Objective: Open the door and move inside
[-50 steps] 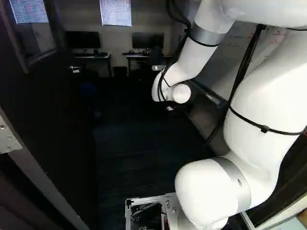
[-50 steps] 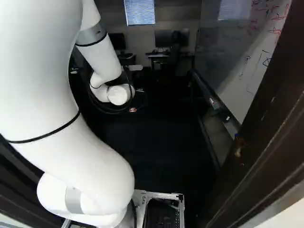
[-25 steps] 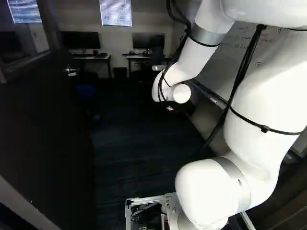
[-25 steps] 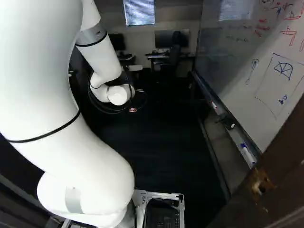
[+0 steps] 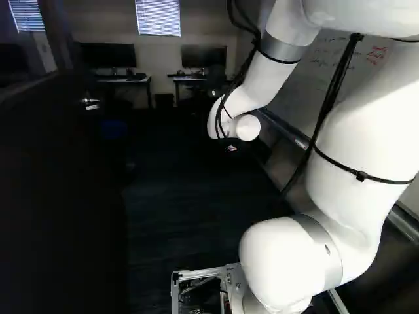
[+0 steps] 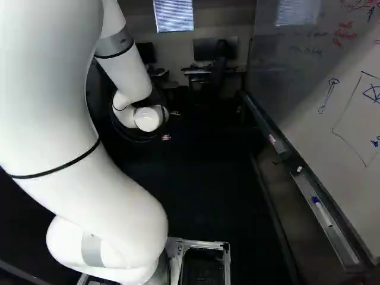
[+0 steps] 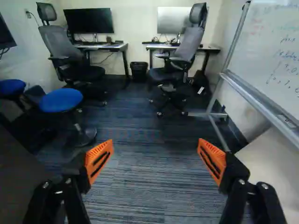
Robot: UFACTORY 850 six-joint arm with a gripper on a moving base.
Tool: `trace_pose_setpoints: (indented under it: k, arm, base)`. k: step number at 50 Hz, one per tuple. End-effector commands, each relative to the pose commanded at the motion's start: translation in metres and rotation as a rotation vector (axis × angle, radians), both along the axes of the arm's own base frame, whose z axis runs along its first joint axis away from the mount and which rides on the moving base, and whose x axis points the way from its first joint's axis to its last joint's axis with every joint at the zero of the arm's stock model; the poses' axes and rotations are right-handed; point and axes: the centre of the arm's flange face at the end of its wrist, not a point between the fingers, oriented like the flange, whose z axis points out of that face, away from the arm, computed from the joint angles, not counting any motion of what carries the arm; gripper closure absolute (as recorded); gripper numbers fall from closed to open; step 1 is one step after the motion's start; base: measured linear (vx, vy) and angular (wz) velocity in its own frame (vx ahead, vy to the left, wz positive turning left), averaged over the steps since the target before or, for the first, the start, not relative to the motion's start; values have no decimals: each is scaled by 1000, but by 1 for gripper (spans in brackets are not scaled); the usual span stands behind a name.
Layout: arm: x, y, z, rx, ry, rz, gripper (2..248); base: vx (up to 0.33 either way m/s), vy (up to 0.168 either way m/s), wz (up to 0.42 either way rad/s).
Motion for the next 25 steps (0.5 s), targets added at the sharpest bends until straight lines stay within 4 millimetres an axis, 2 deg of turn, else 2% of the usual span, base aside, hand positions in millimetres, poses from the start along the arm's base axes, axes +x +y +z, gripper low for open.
trace_pose_setpoints:
  k: [25]
  arm:
    - [0, 0, 0, 0, 0, 0, 3]
  base:
    - [207, 7, 9]
